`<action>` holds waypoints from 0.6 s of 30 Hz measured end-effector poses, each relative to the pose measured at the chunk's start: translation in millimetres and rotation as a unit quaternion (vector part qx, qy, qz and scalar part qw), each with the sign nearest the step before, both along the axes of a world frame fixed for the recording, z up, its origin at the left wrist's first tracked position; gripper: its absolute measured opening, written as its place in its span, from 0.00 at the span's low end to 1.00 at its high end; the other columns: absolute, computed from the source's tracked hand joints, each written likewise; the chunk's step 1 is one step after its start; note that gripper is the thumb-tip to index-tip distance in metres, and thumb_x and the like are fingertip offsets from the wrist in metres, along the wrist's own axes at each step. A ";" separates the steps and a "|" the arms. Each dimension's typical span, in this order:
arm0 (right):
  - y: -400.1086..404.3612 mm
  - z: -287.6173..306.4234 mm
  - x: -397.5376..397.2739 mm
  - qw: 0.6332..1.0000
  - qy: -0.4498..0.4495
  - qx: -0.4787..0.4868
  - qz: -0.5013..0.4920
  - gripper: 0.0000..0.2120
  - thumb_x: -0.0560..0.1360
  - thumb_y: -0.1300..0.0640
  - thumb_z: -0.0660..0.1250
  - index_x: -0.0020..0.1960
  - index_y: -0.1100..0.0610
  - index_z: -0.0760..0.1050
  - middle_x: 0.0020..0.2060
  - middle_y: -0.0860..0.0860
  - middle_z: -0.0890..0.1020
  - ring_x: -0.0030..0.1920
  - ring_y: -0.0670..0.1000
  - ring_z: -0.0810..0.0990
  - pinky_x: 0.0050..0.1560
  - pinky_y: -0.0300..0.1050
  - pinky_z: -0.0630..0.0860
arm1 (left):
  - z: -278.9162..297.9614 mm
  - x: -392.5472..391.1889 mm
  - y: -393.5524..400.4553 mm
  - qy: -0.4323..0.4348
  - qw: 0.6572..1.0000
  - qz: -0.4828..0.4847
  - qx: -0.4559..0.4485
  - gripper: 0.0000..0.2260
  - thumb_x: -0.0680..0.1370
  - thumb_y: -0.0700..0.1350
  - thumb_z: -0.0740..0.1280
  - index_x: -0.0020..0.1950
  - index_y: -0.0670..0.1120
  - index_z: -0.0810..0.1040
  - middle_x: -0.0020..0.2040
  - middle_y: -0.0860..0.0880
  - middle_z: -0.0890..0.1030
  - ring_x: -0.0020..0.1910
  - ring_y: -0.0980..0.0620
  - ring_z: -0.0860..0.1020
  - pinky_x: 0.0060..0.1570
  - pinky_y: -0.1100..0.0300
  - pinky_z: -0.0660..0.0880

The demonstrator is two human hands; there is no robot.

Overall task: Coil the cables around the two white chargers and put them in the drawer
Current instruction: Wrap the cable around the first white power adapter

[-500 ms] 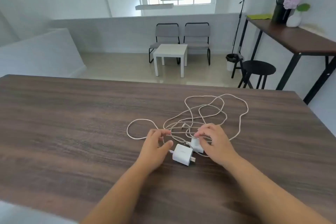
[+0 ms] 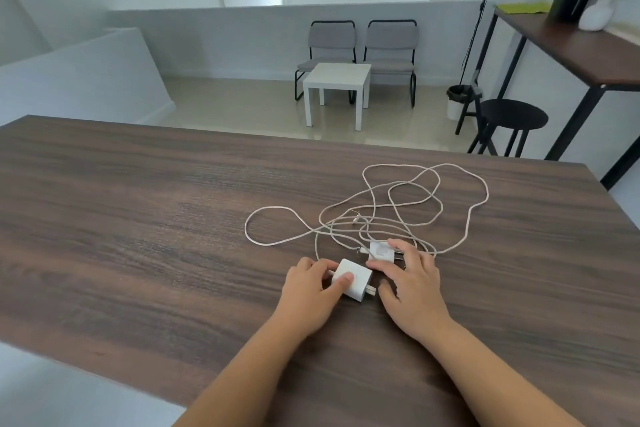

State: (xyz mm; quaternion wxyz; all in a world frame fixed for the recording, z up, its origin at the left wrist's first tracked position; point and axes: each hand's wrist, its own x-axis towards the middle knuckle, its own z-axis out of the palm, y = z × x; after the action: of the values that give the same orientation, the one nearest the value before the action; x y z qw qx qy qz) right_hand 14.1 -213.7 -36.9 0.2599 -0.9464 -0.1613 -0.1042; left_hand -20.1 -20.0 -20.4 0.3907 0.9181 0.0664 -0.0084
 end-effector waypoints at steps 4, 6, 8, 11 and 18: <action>-0.7 0.3 -1.4 1.000 0.008 -0.026 0.007 0.19 0.70 0.50 0.57 0.56 0.39 0.78 0.69 0.46 0.67 0.64 0.51 0.60 0.60 0.53 0.64 | -0.7 -3.2 -10.1 -0.024 0.999 0.020 -0.036 0.16 0.72 0.60 0.70 0.56 0.57 0.77 0.52 0.57 0.73 0.57 0.56 0.72 0.60 0.59 0.70; -0.9 0.3 -2.3 0.999 0.005 -0.030 0.016 0.16 0.70 0.51 0.62 0.56 0.39 0.77 0.69 0.46 0.67 0.64 0.52 0.60 0.60 0.53 0.64 | 0.9 -6.3 -14.6 -0.053 0.989 0.054 -0.123 0.18 0.71 0.53 0.75 0.58 0.56 0.75 0.55 0.56 0.74 0.56 0.60 0.75 0.58 0.63 0.73; -1.2 0.5 -3.3 0.999 -0.001 -0.020 0.026 0.15 0.69 0.51 0.65 0.55 0.39 0.77 0.68 0.46 0.67 0.64 0.51 0.60 0.60 0.51 0.62 | 2.2 -9.3 -19.1 -0.076 0.967 0.084 -0.227 0.19 0.71 0.44 0.76 0.57 0.55 0.73 0.58 0.53 0.74 0.55 0.60 0.78 0.53 0.65 0.77; -1.8 2.1 -3.1 0.999 -0.008 0.024 0.021 0.13 0.70 0.50 0.62 0.53 0.38 0.77 0.67 0.44 0.67 0.64 0.50 0.61 0.60 0.49 0.59 | 0.4 -10.6 -19.2 -0.092 0.947 0.103 -0.290 0.21 0.71 0.40 0.75 0.57 0.57 0.72 0.59 0.51 0.76 0.51 0.56 0.82 0.49 0.61 0.79; 13.7 37.3 14.4 0.987 -0.052 0.132 0.079 0.17 0.72 0.56 0.64 0.59 0.43 0.75 0.64 0.41 0.72 0.61 0.48 0.68 0.63 0.46 0.63 | 32.3 -13.9 -5.3 -0.121 0.898 0.083 -0.414 0.24 0.67 0.38 0.70 0.60 0.53 0.73 0.54 0.46 0.79 0.39 0.53 0.79 0.32 0.55 0.78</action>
State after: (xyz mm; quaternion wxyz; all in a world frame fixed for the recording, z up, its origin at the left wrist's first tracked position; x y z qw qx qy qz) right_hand 28.5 -200.0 0.4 0.3811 -0.8814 -0.2338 -0.1526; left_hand -34.0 -25.3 11.9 0.7398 0.6585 0.0854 0.1084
